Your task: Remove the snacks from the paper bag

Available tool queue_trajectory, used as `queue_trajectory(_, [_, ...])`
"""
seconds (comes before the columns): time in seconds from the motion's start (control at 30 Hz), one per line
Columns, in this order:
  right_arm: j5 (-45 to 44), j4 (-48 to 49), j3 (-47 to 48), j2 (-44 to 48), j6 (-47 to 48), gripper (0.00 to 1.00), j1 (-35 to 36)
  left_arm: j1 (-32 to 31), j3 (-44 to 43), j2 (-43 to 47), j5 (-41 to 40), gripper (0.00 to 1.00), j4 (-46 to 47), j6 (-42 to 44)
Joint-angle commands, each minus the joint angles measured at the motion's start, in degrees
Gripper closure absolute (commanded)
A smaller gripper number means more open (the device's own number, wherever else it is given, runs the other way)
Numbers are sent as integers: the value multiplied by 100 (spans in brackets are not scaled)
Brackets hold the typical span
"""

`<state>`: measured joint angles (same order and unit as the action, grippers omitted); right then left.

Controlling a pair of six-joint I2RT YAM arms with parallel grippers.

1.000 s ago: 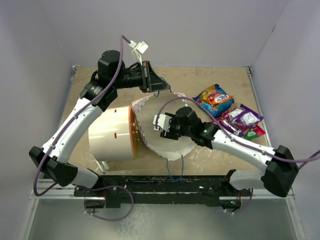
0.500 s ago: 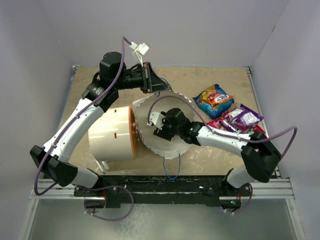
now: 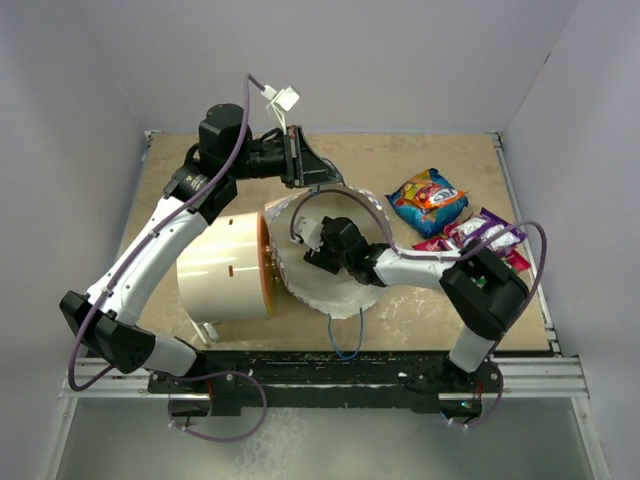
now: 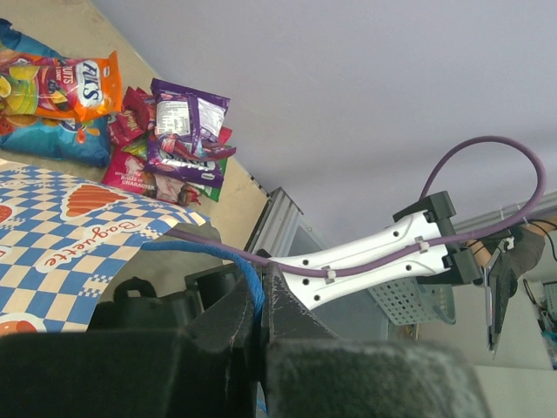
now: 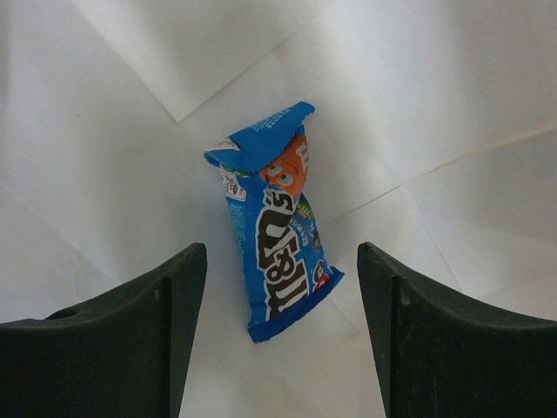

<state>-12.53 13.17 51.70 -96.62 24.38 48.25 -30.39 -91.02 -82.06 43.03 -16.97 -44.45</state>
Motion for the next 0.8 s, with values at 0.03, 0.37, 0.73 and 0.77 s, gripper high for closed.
queue_trajectory(0.03, [-82,514,438,-468,-71,29,-43,-11,-29,255,148,100,186,-55])
queue_trajectory(0.37, [73,429,549,-734,-54,64,-52,-11,40,383,-91,100,-47,-51])
queue_trajectory(0.73, [454,-206,398,515,44,96,-44,-2,68,450,-595,100,-367,-106])
queue_trajectory(0.77, [514,-242,322,712,9,96,-44,6,64,439,-608,100,-381,-116])
